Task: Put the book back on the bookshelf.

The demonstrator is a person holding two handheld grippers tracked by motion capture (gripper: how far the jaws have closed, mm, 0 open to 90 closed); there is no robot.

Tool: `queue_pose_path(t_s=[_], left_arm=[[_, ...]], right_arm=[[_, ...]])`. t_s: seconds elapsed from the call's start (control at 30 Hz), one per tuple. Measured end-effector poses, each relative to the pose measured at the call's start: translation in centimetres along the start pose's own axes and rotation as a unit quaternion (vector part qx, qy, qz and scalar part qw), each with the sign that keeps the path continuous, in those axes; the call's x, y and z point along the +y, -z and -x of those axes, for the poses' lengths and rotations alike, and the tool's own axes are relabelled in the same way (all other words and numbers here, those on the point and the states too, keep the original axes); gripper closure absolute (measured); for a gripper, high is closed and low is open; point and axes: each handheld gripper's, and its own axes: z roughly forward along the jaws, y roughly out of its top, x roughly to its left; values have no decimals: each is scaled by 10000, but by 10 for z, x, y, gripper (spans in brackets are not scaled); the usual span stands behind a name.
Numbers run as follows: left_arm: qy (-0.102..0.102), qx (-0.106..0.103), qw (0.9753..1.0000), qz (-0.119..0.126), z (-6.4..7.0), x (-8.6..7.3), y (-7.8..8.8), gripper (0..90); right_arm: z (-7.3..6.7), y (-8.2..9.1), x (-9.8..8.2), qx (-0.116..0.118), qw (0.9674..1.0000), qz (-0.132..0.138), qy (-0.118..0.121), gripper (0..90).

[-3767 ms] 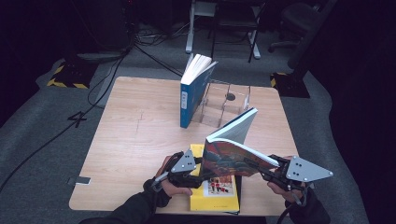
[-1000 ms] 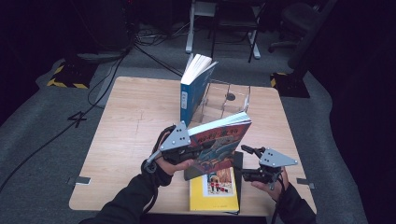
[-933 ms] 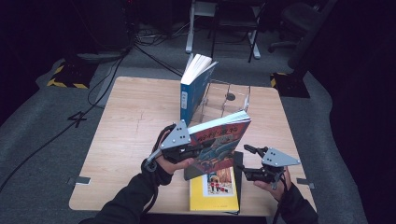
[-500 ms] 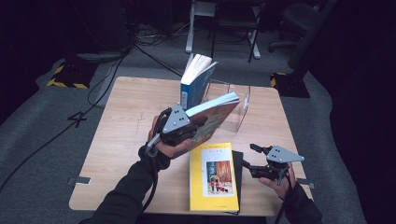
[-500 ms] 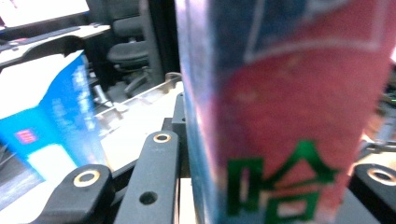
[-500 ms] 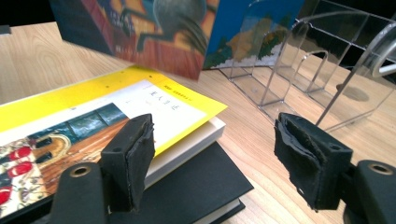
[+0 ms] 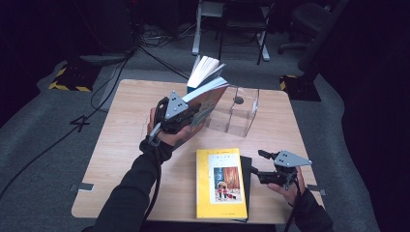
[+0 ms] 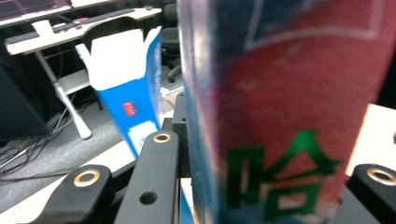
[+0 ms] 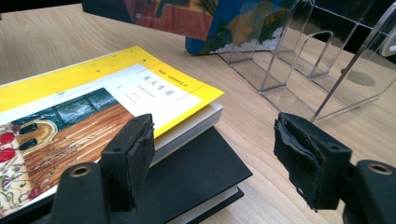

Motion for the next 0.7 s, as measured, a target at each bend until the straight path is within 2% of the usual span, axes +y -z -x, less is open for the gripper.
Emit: queue_pose_path(t_s=[0.17,0.37,0.4,0.5,0.6,0.7], left_arm=[[143,181,9997,-19,-2,-2,-10,738],[296,395,9988,-42,1,-2,-24,738],[330,514,9981,-56,4,-1,-29,738],[353,612,9975,-41,6,-1,-34,738],[466,826,9955,-15,10,-2,-44,738],[541,893,9945,1,10,-3,-49,738]], right_arm=[[-1,-1,-1,52,9999,-74,60,298],[-2,-2,-1,83,9999,-109,93,298],[-2,-3,-1,89,9998,-124,102,298],[-2,-2,-1,91,9998,-124,97,299],[-2,-3,-2,104,9998,-111,88,299],[-2,-3,-2,110,9998,-126,87,300]])
